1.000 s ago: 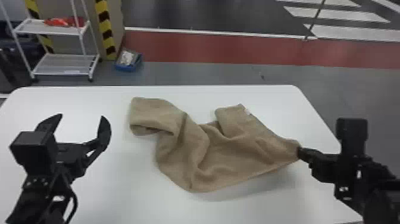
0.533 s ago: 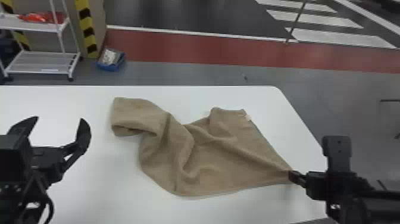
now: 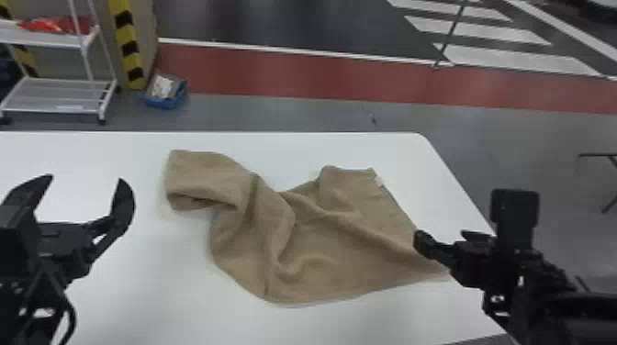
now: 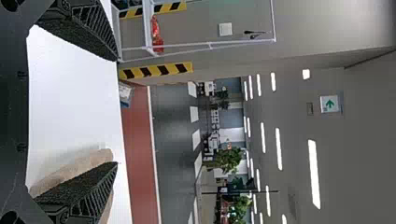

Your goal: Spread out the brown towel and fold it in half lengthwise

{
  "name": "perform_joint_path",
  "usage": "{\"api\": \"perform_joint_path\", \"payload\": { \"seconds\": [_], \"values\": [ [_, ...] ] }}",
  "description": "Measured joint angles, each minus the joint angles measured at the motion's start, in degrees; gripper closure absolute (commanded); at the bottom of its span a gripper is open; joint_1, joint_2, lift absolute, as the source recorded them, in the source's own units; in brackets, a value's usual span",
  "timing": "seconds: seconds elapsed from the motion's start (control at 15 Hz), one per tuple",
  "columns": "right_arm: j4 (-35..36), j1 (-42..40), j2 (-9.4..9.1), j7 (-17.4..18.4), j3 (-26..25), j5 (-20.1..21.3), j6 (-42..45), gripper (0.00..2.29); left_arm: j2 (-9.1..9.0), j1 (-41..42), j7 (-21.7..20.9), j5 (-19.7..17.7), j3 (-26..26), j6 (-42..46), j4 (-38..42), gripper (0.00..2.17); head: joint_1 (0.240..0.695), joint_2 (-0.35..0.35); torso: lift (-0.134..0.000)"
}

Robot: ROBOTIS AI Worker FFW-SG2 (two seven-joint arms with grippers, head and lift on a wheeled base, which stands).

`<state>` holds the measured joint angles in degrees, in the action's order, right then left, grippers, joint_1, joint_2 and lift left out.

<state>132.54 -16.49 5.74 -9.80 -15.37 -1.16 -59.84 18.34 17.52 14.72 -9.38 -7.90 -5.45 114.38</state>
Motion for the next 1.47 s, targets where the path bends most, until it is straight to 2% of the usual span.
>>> {"api": "perform_joint_path", "payload": {
  "seconds": [0.07,0.13,0.27,0.4,0.47,0.67,0.8,1.07,1.33,1.47],
  "values": [
    [0.3,-0.2,-0.63,-2.7,1.5,-0.6,3.3,0.29,0.59,-0.3,0.0,-0.6,-0.1,0.0,-0.2,0.08,0.695,-0.098,-0.125],
    [0.5,-0.5,-1.07,-4.7,3.9,-0.8,8.0,0.39,1.31,-0.7,0.0,-1.2,-0.2,0.1,-0.5,0.08,0.695,-0.062,-0.125],
    [0.5,-1.5,-1.17,-6.7,9.7,-0.2,16.9,0.41,2.56,-1.3,0.0,-2.5,-0.3,0.7,-1.3,0.08,0.695,0.001,-0.125],
    [-0.2,-1.9,-0.93,-7.4,16.8,1.9,22.8,0.40,3.25,-1.7,0.0,-3.5,-0.4,1.7,-1.9,0.08,0.695,0.072,-0.125],
    [-1.2,-1.6,-0.88,-7.1,21.0,4.2,25.2,0.40,3.56,-1.8,0.0,-4.1,-0.4,2.5,-2.2,0.08,0.695,0.132,-0.125],
    [-7.0,1.8,-1.01,-5.8,31.3,11.0,27.4,0.40,3.85,-1.8,-0.4,-4.7,-0.4,4.0,-2.5,0.08,0.695,0.205,-0.125],
    [-12.4,5.2,-1.09,-3.9,36.6,13.9,27.5,0.40,3.85,-1.6,-0.4,-5.2,-0.2,5.6,-3.0,0.08,0.695,0.252,-0.125],
    [-21.5,10.6,-1.57,4.5,44.4,20.5,27.6,0.40,3.63,-1.1,-0.5,-5.3,0.0,6.7,-3.1,0.08,0.695,0.280,-0.125],
    [-25.9,12.9,-2.19,8.9,45.7,22.8,26.7,0.40,3.33,-0.8,-0.5,-5.2,0.2,6.7,-3.1,0.08,0.695,0.274,-0.125],
    [-27.0,13.5,-2.24,9.8,45.3,23.1,25.8,0.40,3.29,-0.7,-0.5,-5.2,0.3,6.6,-3.1,0.08,0.695,0.261,-0.125]
  ]
}}
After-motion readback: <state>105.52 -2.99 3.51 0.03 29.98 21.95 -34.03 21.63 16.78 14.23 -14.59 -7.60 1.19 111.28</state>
